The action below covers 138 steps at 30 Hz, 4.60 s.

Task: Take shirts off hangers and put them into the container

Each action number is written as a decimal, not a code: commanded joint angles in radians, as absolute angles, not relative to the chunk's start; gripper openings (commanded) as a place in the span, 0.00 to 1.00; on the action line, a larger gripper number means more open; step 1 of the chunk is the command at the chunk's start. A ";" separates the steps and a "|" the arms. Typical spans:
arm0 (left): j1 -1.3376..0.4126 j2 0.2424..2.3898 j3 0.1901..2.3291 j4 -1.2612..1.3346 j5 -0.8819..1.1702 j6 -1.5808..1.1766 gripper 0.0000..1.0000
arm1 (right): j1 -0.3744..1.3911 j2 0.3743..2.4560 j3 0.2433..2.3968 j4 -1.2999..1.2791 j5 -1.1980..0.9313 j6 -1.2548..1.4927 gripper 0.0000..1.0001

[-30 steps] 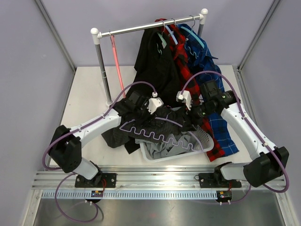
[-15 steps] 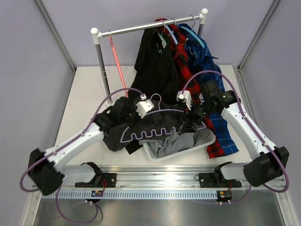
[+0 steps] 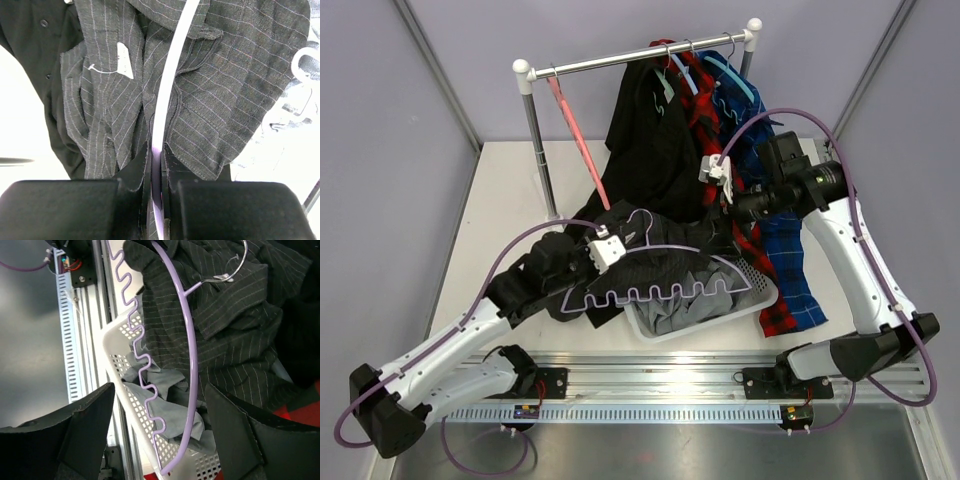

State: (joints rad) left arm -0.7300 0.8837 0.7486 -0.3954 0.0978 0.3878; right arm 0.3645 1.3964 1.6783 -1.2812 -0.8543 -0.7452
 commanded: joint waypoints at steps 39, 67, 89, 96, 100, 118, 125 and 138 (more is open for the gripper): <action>-0.744 0.556 0.762 -0.244 -0.146 0.374 0.88 | 0.310 1.353 1.687 -1.324 -0.867 -0.595 0.00; -0.744 0.287 0.646 -0.396 -0.230 0.158 0.99 | 0.265 1.316 1.851 -1.172 -0.508 -0.428 0.00; -0.744 0.245 0.586 -0.382 -0.233 0.117 0.99 | 0.440 1.678 2.253 -0.973 -0.371 -0.338 0.00; -0.744 0.242 0.575 -0.384 -0.239 0.109 0.99 | 0.518 1.871 2.443 -0.813 -0.239 -0.256 0.00; -0.744 0.256 0.568 -0.374 -0.236 0.109 0.99 | 0.572 1.925 2.496 -0.723 -0.189 -0.268 0.00; -0.742 0.311 0.563 -0.367 -0.186 0.107 0.99 | 0.752 2.204 2.703 -0.505 0.063 -0.340 0.00; -0.742 0.327 0.558 -0.367 -0.173 0.109 0.99 | 0.755 2.232 2.701 -0.517 0.055 -0.351 0.02; -0.742 0.493 0.541 -0.264 -0.006 0.178 0.99 | 0.739 1.991 2.545 -0.666 -0.066 -0.433 0.89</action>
